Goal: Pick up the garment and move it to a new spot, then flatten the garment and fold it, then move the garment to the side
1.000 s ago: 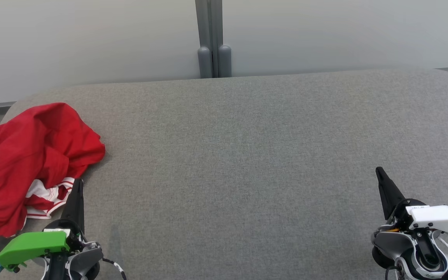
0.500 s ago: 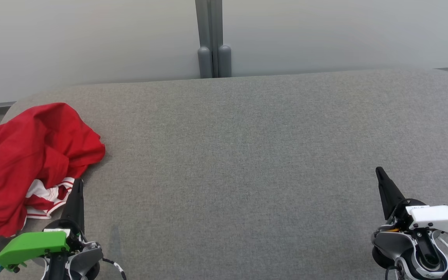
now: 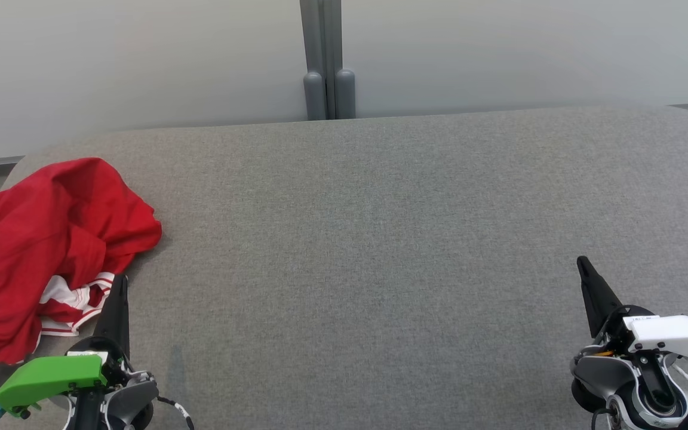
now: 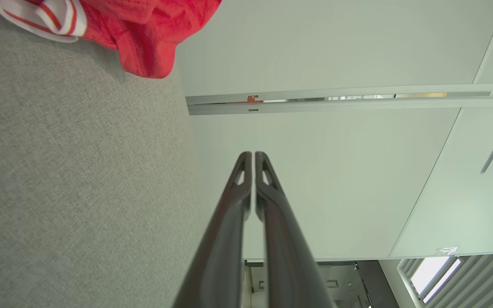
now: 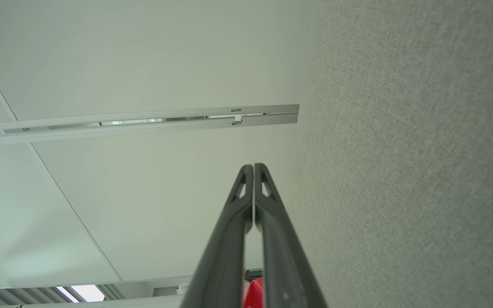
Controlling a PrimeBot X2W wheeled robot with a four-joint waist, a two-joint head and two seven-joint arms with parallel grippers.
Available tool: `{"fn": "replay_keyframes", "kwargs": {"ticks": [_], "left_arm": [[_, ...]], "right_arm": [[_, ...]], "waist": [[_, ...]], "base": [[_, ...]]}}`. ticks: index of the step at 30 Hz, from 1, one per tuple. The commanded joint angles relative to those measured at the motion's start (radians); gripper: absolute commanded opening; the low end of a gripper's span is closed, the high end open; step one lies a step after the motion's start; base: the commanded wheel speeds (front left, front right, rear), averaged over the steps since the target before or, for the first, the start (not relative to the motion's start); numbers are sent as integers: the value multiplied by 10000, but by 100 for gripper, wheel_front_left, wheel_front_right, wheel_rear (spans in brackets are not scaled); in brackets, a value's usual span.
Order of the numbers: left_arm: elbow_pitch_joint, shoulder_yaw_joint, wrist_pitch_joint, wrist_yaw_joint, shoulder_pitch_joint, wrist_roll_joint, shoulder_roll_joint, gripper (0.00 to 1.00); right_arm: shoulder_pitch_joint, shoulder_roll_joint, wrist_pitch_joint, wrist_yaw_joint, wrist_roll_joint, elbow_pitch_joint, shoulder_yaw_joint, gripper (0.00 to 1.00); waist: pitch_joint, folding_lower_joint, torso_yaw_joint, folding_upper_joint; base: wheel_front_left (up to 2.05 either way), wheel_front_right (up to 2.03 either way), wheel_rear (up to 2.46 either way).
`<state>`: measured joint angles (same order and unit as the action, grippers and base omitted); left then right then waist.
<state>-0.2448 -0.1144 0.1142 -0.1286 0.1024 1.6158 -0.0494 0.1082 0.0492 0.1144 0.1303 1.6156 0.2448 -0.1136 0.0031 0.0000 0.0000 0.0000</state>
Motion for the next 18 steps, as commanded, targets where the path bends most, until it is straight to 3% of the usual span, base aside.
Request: {"fn": "replay_keyframes", "kwargs": {"ticks": [1, 18], "left_arm": [[5, -10, 17, -56, 120, -61, -21, 0], [2, -10, 17, -56, 120, -61, -21, 0]], "right_arm": [[4, 31, 12, 8, -58, -13, 0, 0], [4, 31, 12, 8, -58, -13, 0, 0]], "waist": [[0, 0, 0, 0], [0, 0, 0, 0]], "base": [[0, 0, 0], [0, 0, 0]]}}
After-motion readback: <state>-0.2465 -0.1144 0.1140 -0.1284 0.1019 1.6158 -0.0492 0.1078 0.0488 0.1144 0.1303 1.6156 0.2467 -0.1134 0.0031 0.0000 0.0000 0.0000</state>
